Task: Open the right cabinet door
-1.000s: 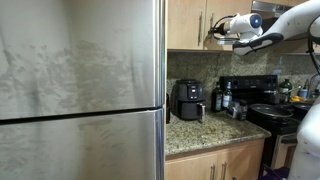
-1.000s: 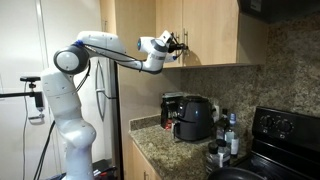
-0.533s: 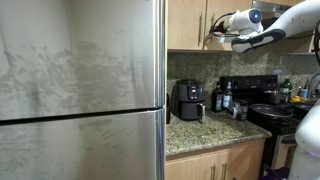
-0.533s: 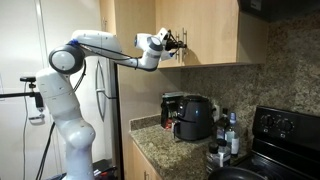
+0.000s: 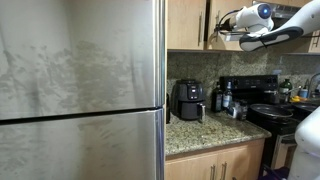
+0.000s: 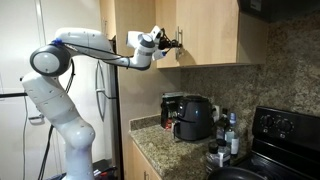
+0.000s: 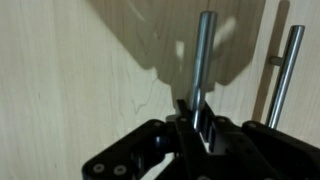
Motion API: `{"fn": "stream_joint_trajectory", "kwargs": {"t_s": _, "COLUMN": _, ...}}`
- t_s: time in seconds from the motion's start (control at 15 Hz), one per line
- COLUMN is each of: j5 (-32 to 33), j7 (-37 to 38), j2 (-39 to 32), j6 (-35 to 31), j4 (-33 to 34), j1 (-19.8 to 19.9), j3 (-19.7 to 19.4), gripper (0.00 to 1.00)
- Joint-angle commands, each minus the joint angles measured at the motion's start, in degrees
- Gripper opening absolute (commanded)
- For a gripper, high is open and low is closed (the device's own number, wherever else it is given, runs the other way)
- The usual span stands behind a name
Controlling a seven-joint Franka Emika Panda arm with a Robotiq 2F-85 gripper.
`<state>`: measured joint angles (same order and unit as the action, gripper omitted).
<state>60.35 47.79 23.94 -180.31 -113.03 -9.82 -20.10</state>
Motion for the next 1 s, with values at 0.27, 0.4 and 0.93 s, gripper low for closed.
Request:
{"fn": "stream_joint_trajectory", "kwargs": {"t_s": 0.27, "j5": 0.2, "j7": 0.2, "j2": 7.4, "j6": 12.7, "j4": -3.6, "j1": 0.0, "j3": 3.8, "gripper": 0.01}}
{"fn": "stream_joint_trajectory", "kwargs": {"t_s": 0.4, "j5": 0.2, "j7": 0.1, "j2": 8.5, "j6": 13.0, "j4": -4.4, "j1": 0.0, "j3": 3.8, "gripper": 0.01}}
{"fn": "stream_joint_trajectory", "kwargs": {"t_s": 0.93, "j5": 13.7, "j7": 13.3, "j2": 0.6, "j6": -3.4, "j4": -0.5, "j1": 12.5, "j3": 0.1, "gripper": 0.00}}
